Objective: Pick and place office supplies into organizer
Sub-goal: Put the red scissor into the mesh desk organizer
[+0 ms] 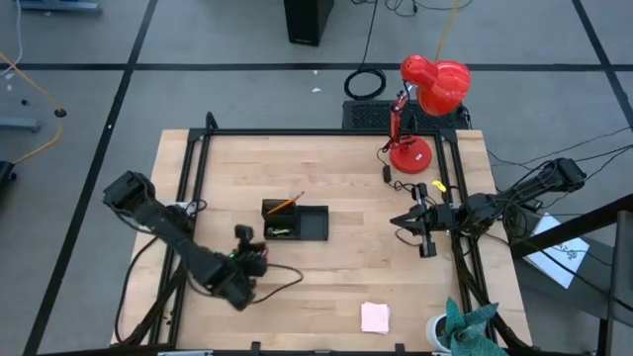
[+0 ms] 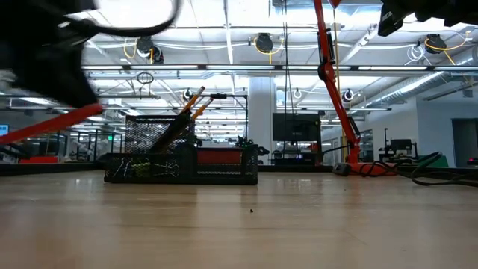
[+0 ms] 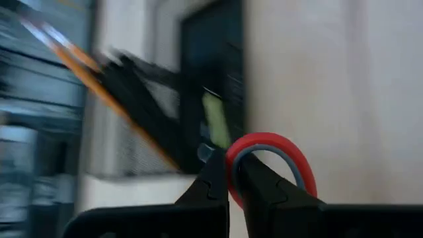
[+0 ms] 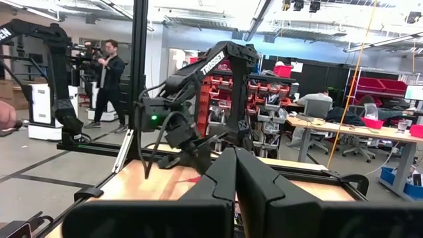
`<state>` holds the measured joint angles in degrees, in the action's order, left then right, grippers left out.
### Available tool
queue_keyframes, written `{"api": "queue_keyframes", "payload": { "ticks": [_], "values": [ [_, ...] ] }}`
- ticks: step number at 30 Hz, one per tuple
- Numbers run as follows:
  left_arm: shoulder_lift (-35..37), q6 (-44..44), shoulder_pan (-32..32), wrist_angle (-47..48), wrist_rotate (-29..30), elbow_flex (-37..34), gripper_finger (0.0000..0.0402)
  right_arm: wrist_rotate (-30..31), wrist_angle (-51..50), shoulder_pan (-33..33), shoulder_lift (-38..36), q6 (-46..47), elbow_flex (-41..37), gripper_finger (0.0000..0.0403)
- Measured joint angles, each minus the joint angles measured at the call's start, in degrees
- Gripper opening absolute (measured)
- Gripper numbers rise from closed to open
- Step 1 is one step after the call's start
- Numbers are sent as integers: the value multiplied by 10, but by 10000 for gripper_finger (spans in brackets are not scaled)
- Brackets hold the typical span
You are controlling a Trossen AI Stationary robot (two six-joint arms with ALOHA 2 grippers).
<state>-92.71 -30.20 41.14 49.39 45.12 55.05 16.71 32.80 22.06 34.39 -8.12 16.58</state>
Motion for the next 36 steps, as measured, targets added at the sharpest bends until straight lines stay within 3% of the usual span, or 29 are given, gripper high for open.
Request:
{"api": "queue_keyframes", "payload": {
  "ticks": [8,18,23,36],
  "values": [
    [1,234,-102,3,211,60,10,0,0,0,0,0,0,0],
    [1,428,-148,0,313,148,8,0,0,0,0,-7,0,0],
    [2,400,-171,-3,359,187,9,0,0,0,0,-10,0,0],
    [2,367,-183,-47,372,210,8,0,-5,0,0,-2,0,0]
  ]
}}
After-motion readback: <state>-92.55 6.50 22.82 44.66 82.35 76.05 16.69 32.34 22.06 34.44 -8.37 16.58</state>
